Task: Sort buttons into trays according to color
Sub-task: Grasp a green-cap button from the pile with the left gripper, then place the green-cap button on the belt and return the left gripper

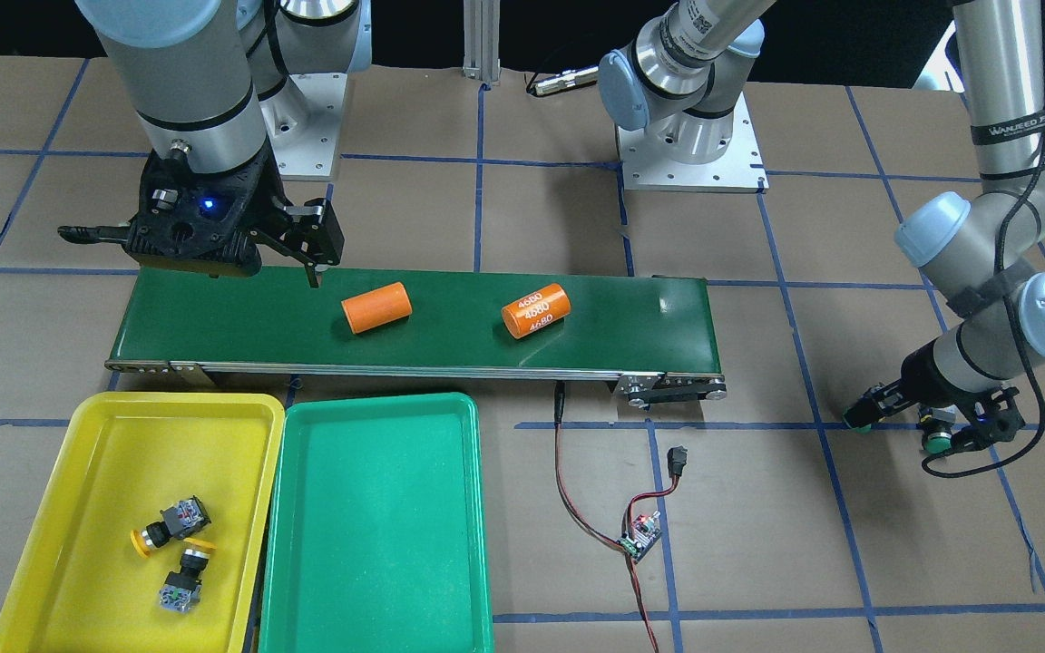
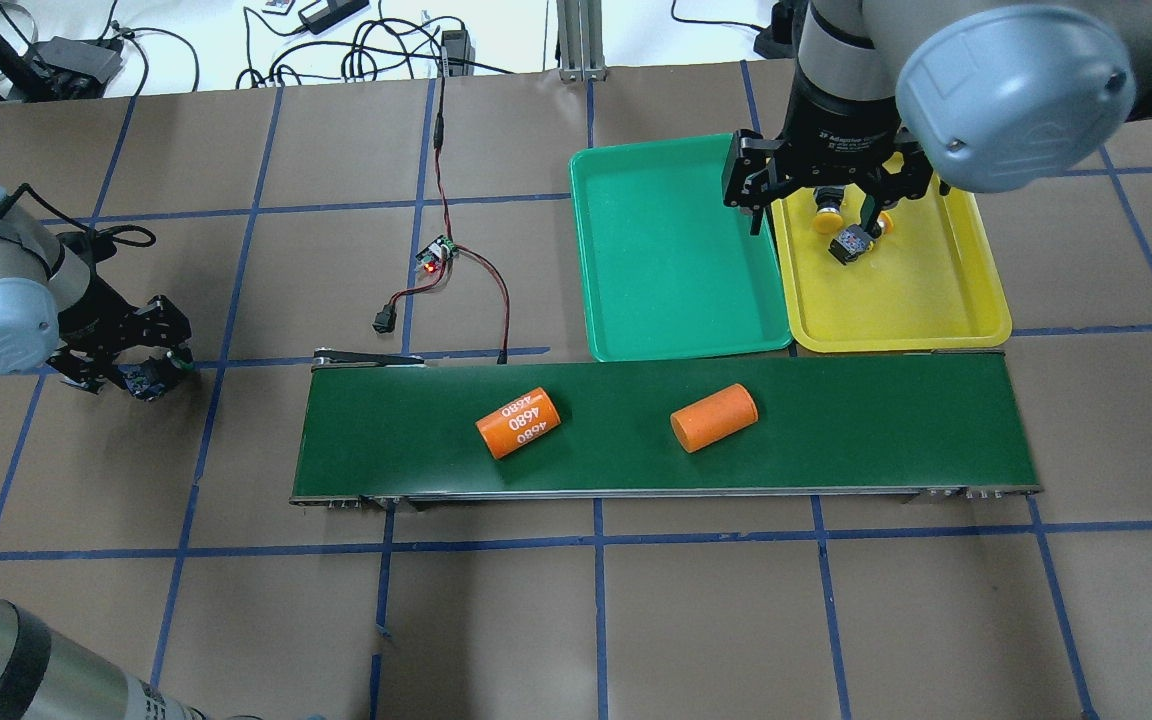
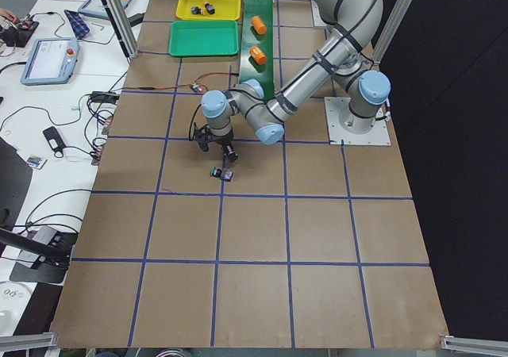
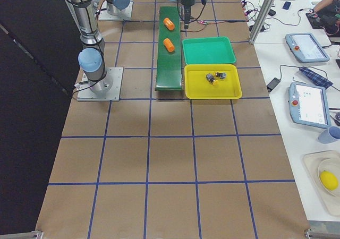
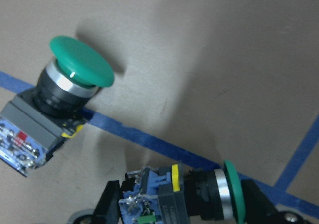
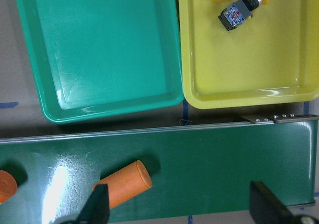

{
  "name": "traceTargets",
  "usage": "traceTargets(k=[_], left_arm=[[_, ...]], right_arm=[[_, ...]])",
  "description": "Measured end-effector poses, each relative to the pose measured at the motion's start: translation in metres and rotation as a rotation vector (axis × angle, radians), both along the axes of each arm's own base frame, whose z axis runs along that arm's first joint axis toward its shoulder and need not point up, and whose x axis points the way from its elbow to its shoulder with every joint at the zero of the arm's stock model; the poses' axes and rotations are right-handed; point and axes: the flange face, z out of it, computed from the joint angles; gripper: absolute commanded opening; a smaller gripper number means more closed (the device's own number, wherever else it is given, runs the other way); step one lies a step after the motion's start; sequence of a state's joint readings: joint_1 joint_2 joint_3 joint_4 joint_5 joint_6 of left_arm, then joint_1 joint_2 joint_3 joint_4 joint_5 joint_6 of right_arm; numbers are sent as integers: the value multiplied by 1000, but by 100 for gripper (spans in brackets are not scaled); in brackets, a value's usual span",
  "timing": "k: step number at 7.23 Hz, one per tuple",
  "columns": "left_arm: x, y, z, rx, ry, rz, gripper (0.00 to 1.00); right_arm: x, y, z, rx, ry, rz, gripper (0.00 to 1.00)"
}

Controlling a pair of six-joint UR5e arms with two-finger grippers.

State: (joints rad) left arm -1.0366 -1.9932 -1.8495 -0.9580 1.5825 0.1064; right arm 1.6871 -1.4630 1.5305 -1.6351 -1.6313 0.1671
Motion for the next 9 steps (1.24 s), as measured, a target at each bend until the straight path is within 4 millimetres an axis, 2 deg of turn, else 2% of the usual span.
traceTargets(k=[1,2,4,5,6,7,8,9], left_arm=[[-13,2,16,4,13,-15,0],[-41,3,38,11,22,-56,0],[-149,10,85,4,20,-233,0],[-201,28,98,9,21,-314,3],[-240,52,102,13,23,-366,6],[-271,71,104,6,17,-396,8],[-296,83,104,-7,10,-415,74],[-313,89,98,-5,6,-427,94]], right_arm=[[-4,-1,0,2,-1,18,100],[-6,-2,0,3,-1,28,100],[-7,-2,0,3,-2,34,100],[-8,-2,0,3,0,34,100],[-9,-1,0,6,2,31,100],[-13,-2,-2,11,4,25,100],[-17,-2,-2,17,4,16,100],[-19,-2,-2,21,2,13,100]])
